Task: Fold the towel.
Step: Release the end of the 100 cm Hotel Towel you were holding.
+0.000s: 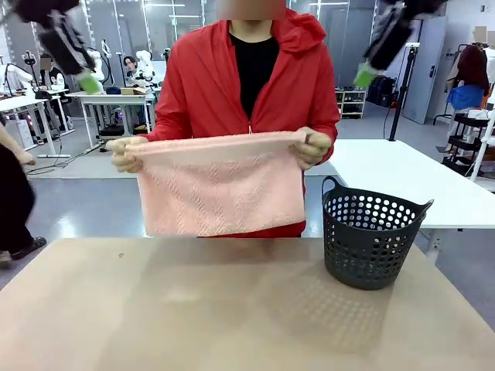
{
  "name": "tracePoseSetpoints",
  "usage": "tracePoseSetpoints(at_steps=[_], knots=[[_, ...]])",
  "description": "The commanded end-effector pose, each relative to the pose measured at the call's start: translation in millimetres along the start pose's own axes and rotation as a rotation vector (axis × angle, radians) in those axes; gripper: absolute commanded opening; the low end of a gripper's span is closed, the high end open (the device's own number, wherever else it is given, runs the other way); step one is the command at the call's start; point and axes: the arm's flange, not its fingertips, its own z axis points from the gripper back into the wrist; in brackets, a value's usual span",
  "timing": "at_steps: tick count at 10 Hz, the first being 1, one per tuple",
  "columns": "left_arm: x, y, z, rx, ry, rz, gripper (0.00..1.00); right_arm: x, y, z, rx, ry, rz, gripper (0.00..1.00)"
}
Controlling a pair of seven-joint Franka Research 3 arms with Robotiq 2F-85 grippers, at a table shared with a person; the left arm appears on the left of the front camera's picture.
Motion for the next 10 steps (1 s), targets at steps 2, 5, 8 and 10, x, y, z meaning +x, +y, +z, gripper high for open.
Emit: tracePoseSetpoints(at_steps=[2, 5, 8, 10], knots=[[-58, -13, 8, 0.036, -0.053, 0.350, 1.00, -52, 6, 15, -0.049, -0.076, -0.318, 1.00], [-74, -10, 12, 0.083, -0.079, 0.475, 1.00, -63, 4, 17, -0.064, -0.086, -0.404, 1.00], [-78, -4, 20, 0.056, -0.055, 0.468, 1.00, -67, -2, 22, -0.046, -0.062, -0.382, 1.00], [-78, -4, 20, 0.056, -0.055, 0.468, 1.00, -67, -2, 22, -0.046, -0.062, -0.382, 1.00]])
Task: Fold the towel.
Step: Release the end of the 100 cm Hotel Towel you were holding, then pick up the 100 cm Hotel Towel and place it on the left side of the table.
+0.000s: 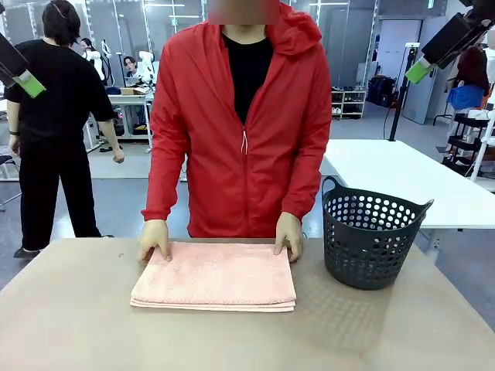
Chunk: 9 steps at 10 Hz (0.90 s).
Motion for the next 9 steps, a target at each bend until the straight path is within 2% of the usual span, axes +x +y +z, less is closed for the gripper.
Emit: tracePoseSetpoints(at_steps=[1, 9], knots=[[-1.6, -0.3, 2.3, -0.010, 0.003, 0.008, 1.00, -1.9, -0.2, 1.6, -0.004, 0.003, -0.005, 1.00], [-1.6, -0.3, 2.3, -0.010, 0.003, 0.008, 1.00, -1.9, -0.2, 1.6, -0.004, 0.003, -0.005, 1.00]])
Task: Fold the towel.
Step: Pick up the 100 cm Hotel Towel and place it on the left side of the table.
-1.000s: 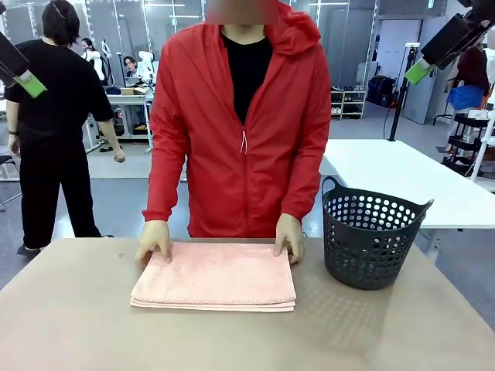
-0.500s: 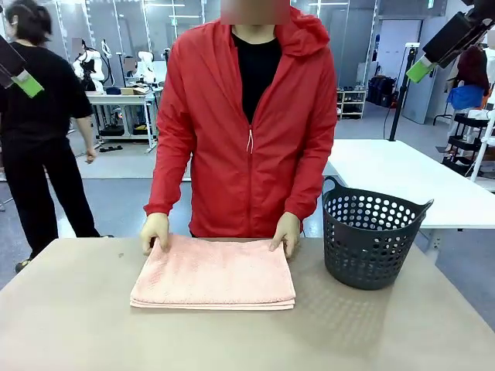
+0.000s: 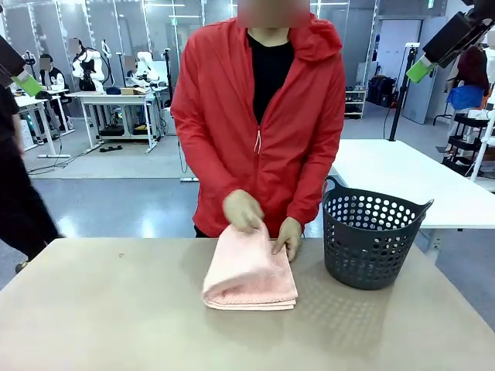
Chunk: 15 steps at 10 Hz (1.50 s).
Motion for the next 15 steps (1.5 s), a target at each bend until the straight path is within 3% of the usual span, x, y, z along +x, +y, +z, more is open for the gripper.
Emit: tracePoseSetpoints(at_steps=[1, 15], knots=[[-0.7, -1.8, 2.0, -0.010, 0.004, 0.005, 1.00, -1.7, -0.2, 1.0, -0.003, 0.004, -0.005, 1.00], [-0.7, -1.8, 2.0, -0.010, 0.004, 0.005, 1.00, -1.7, -0.2, 1.0, -0.003, 0.004, -0.005, 1.00]])
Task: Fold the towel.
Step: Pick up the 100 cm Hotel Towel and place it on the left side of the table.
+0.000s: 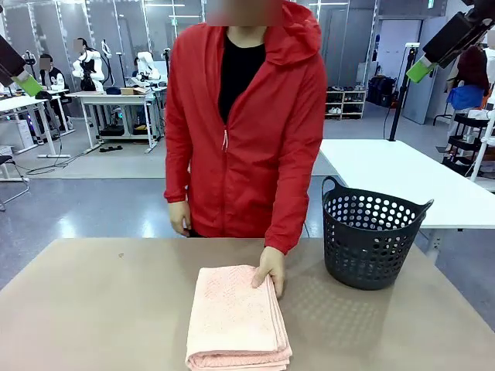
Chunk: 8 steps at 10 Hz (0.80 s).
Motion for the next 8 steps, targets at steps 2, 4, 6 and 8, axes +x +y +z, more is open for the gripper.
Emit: tracePoseSetpoints(at_steps=[2, 4, 6, 8], knots=[[-0.7, -1.8, 2.0, -0.010, 0.004, 0.005, 1.00, -1.7, -0.2, 1.0, -0.003, 0.004, -0.005, 1.00], [-0.7, -1.8, 2.0, -0.010, 0.004, 0.005, 1.00, -1.7, -0.2, 1.0, -0.003, 0.004, -0.005, 1.00], [-0.7, -1.8, 2.0, -0.010, 0.004, 0.005, 1.00, -1.7, -0.2, 1.0, -0.003, 0.004, -0.005, 1.00], [-0.7, -1.8, 2.0, -0.010, 0.004, 0.005, 1.00, -1.7, -0.2, 1.0, -0.003, 0.004, -0.005, 1.00]])
